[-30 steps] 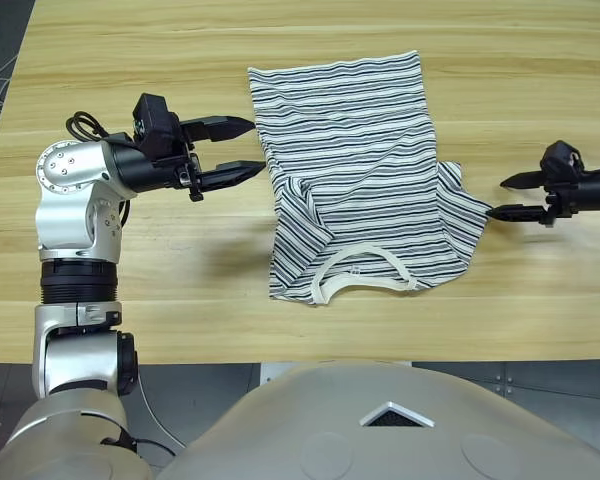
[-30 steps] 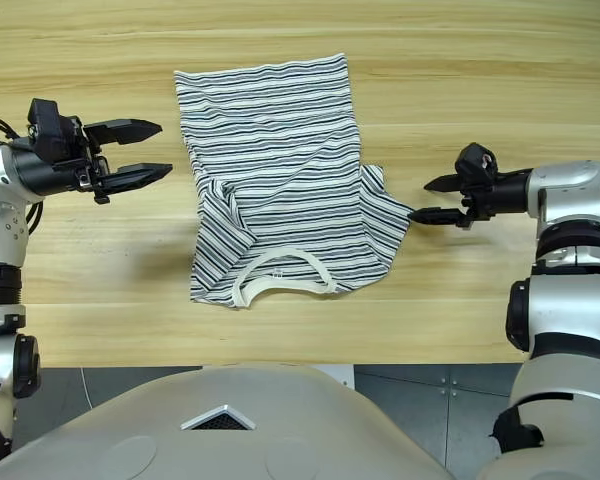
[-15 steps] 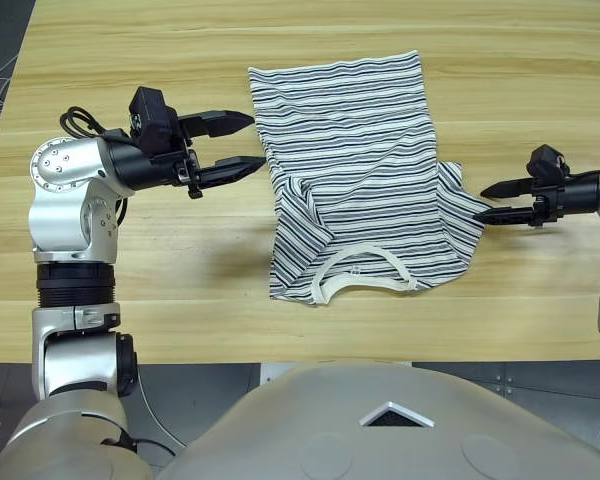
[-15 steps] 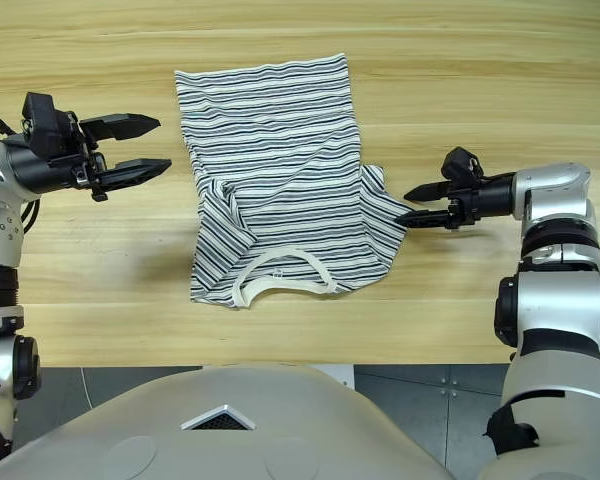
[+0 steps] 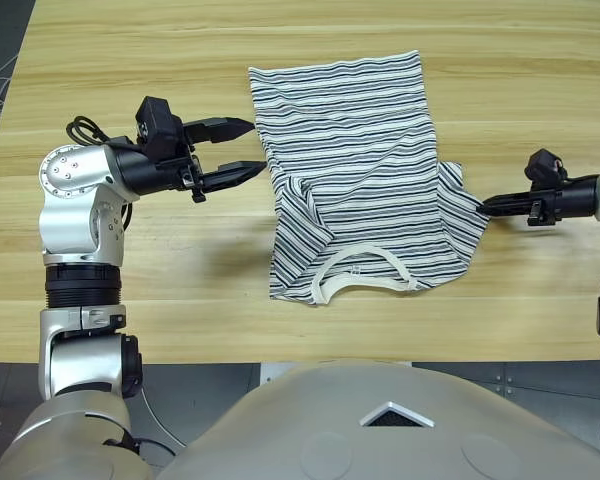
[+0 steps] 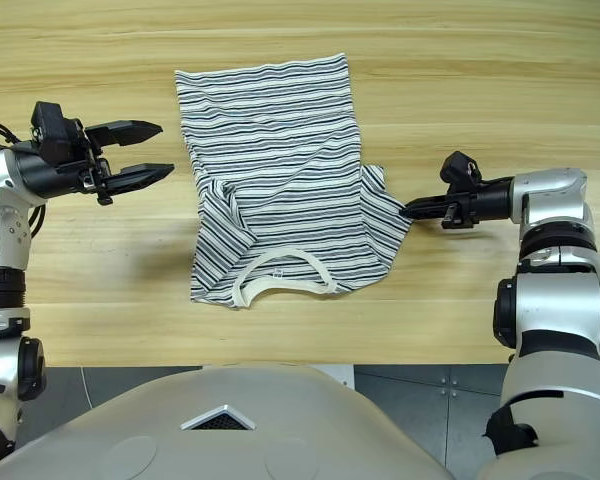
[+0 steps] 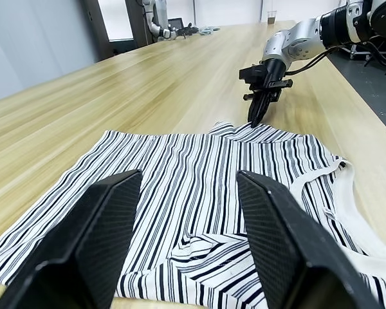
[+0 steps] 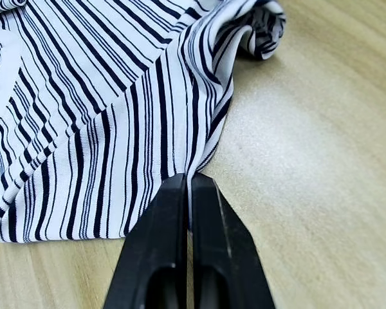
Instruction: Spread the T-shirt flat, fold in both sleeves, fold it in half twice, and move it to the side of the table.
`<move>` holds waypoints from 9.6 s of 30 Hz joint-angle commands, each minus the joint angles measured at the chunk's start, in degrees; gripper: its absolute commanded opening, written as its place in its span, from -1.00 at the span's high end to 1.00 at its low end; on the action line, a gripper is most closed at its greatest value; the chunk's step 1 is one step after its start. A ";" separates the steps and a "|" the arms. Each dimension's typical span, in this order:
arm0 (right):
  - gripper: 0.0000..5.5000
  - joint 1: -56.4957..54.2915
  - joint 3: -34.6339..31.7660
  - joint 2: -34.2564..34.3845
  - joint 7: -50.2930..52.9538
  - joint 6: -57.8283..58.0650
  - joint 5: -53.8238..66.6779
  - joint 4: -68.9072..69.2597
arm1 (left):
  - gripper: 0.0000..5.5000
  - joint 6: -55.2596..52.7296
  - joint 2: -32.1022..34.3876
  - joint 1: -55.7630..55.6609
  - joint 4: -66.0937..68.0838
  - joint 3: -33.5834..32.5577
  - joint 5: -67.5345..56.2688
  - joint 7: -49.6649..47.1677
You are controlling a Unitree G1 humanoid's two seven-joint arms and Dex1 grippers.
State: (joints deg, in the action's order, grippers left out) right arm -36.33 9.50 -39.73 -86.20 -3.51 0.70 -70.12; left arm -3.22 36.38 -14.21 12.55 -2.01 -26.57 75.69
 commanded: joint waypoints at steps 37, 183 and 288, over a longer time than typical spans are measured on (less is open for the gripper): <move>0.95 7.70 4.55 2.58 -3.07 16.25 4.85 45.25 | -0.01 3.82 -0.61 -1.27 3.28 0.13 2.61 1.67; 0.96 24.01 29.35 -19.06 43.01 -53.60 -1.37 53.90 | 0.96 40.85 24.92 -2.77 -7.33 42.74 23.88 -24.75; -0.11 -14.73 7.76 23.95 65.10 -21.71 -22.92 -5.72 | 0.17 -0.14 -9.13 -36.62 54.19 9.42 30.79 -22.43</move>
State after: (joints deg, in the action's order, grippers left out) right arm -49.27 17.11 -16.56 -22.75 -28.11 -21.25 -74.67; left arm 0.07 28.22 -47.62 64.47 9.71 5.75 54.74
